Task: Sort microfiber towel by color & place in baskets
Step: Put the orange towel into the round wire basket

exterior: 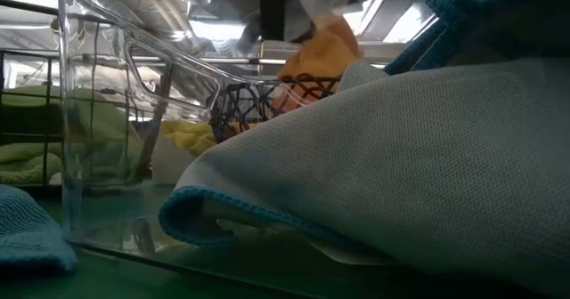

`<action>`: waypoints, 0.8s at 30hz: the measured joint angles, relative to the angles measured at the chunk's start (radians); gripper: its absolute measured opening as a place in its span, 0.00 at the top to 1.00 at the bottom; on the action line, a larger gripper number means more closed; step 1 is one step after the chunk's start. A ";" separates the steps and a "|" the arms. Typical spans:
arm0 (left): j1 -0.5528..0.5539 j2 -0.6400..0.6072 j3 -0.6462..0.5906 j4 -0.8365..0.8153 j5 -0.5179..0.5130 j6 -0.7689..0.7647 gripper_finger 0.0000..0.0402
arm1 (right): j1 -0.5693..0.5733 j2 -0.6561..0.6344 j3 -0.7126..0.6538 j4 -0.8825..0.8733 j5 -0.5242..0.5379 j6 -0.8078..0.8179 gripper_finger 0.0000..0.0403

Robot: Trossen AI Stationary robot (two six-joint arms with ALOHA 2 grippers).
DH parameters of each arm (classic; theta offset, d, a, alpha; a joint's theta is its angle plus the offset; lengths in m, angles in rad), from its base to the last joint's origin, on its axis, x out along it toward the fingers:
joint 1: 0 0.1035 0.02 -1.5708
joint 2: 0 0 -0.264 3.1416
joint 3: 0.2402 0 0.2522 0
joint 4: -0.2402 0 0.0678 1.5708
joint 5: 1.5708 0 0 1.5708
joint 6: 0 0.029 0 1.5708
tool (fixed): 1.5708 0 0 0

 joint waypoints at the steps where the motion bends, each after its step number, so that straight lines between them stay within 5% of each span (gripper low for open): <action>1: 0.000 0.013 0.000 0.001 0.000 0.001 0.95 | 0.015 0.005 0.000 0.003 0.010 0.011 0.33; 9: 0.000 0.053 -0.001 -0.004 0.000 0.002 0.88 | 0.127 0.058 0.000 0.022 0.122 0.085 0.33; 24: -0.023 -0.006 -0.001 -0.053 0.038 0.126 0.61 | 0.215 0.204 0.000 0.024 0.152 0.096 0.33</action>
